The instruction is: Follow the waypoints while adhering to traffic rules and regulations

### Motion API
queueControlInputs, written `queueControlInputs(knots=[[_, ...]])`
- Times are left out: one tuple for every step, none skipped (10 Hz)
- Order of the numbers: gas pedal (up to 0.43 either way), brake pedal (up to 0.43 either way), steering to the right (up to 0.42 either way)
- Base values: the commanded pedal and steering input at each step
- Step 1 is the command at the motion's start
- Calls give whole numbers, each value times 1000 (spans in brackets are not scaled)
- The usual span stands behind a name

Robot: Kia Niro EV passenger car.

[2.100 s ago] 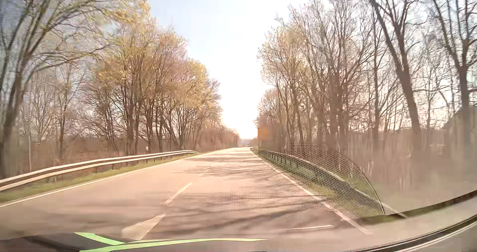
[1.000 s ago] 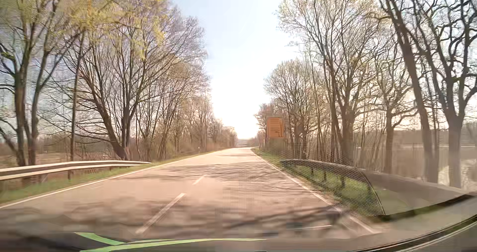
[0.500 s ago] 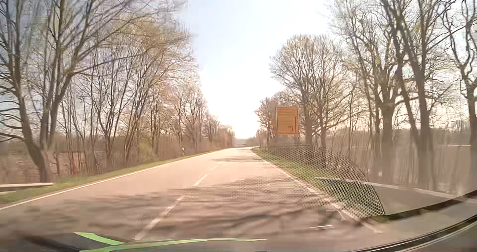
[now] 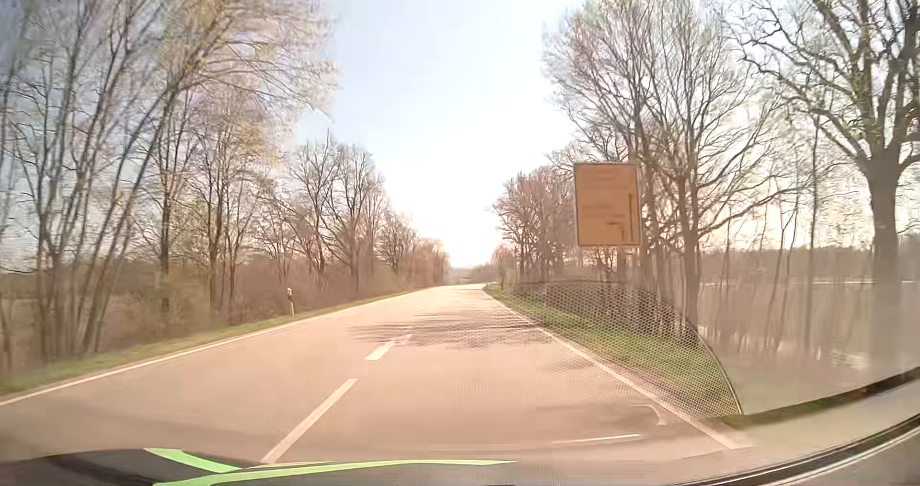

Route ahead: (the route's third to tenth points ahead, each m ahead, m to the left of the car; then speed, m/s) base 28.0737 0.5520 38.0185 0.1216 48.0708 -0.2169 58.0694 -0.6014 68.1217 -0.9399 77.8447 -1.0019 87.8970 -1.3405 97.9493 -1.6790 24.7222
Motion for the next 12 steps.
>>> queueControlInputs(knots=[[268, 0, 2], [268, 0, 2], [268, 0, 2], [268, 0, 2], [268, 0, 2], [268, 0, 2], [268, 0, 2], [268, 0, 2], [268, 0, 2], [268, 0, 2], [268, 0, 2], [268, 0, 2]])
